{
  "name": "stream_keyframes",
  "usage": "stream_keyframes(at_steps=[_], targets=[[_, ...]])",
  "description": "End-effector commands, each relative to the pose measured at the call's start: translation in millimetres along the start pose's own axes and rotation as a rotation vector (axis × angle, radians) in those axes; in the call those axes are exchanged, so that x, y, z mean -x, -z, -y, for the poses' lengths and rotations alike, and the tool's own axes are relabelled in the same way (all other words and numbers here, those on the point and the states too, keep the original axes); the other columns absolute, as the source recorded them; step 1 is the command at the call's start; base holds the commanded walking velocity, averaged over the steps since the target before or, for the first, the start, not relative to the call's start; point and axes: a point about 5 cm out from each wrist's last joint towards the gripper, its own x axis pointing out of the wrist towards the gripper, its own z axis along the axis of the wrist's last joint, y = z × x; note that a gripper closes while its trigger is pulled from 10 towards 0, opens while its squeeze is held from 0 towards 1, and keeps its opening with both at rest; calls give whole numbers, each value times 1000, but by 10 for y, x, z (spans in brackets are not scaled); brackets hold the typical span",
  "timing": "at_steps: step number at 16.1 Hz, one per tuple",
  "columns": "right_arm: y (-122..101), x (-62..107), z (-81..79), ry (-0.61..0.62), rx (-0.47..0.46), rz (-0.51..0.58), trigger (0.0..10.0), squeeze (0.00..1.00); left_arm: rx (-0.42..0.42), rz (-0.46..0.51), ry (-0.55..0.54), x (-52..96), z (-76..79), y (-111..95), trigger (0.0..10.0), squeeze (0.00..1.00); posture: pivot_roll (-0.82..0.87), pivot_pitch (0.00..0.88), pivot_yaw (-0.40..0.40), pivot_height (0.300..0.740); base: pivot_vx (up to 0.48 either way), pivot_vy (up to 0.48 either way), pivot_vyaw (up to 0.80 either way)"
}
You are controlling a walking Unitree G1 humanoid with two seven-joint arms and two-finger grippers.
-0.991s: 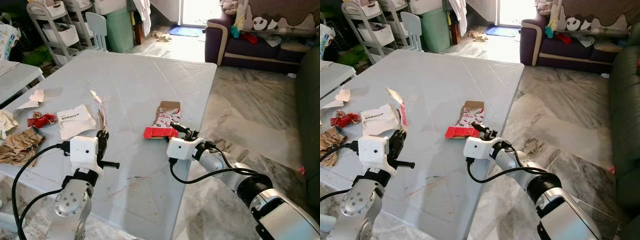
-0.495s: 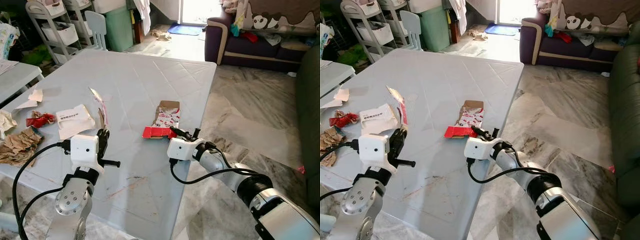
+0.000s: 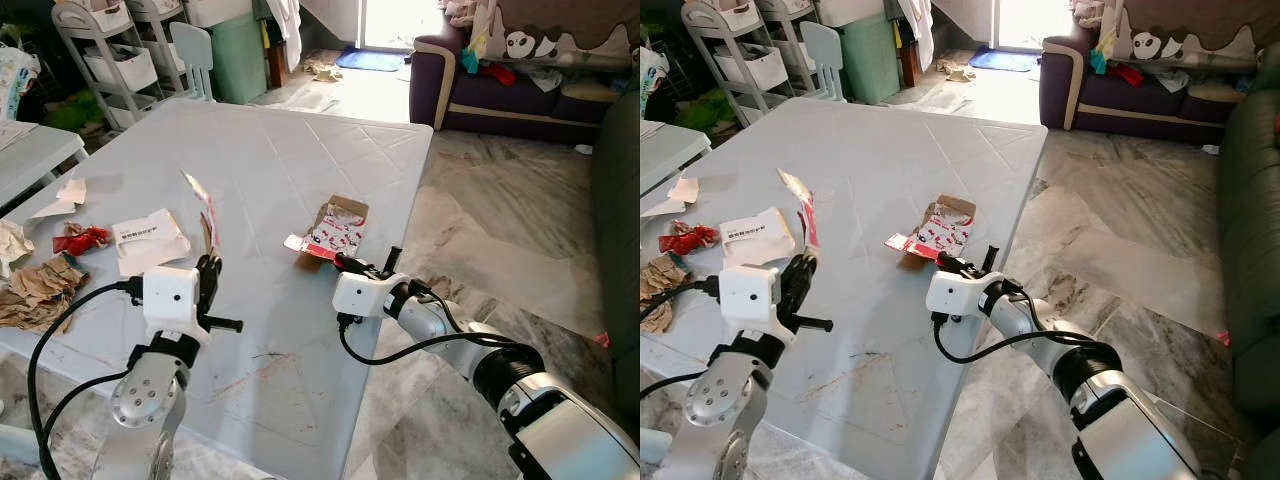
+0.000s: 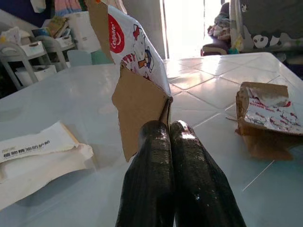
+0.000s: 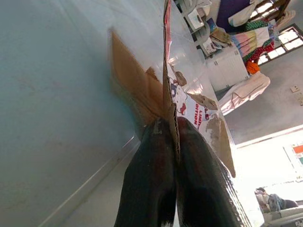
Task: Picking trash to rubbish bin
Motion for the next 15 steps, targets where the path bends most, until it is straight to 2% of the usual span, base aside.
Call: stream_keyframes(at_steps=[1, 3, 4, 6, 7, 8, 9, 10, 11, 13, 14, 15], targets=[[-8, -8, 33, 3, 7, 10, 0, 0, 4, -8, 5, -11, 8, 25, 0, 0, 87, 26, 55, 740, 0, 0, 0], [-17, 7, 88, 31, -2, 30, 0, 0, 6, -5, 8, -39, 17, 23, 0, 0, 79, 22, 53, 740, 0, 0, 0], [-34, 35, 199, 97, -36, 60, 0, 0, 13, 6, 7, -102, 25, 14, 0, 0, 67, 16, 47, 740, 0, 0, 0], [-27, 68, 320, 177, -120, 67, 0, 0, 44, 9, 12, -187, 54, 13, 0, 0, 54, 11, 43, 740, 0, 0, 0], [-21, 111, 414, 246, -216, 73, 0, 0, 70, 15, 40, -246, 119, 2, 0, 0, 42, 8, 41, 740, 0, 0, 0], [-6, 152, 483, 299, -285, 71, 0, 0, 84, 15, 71, -286, 181, -1, 431, 0, 34, 4, 41, 740, 0, 0, 0], [32, 240, 592, 392, -413, 61, 0, 0, 99, 20, 134, -356, 304, -15, 2157, 0, 14, 0, 46, 740, 0, 0, 0], [45, 302, 645, 447, -496, 59, 0, 0, 112, 14, 177, -384, 382, -15, 2824, 0, 10, 0, 47, 740, 0, 0, 0], [57, 370, 690, 504, -587, 56, 0, 0, 117, 17, 213, -401, 446, -22, 4431, 0, 1, 0, 51, 740, 0, 0, 0], [64, 525, 757, 594, -732, 56, 0, 0, 123, 44, 231, -434, 502, -50, 4667, 0, -22, 0, 63, 740, 0, 0, 0], [48, 595, 775, 616, -751, 60, 0, 0, 124, 57, 223, -447, 501, -66, 5412, 0, -30, 0, 66, 740, 0, 0, 0], [48, 595, 775, 616, -751, 60, 0, 0, 124, 57, 223, -447, 501, -66, 5412, 0, -30, 0, 66, 740, 0, 0, 0]])
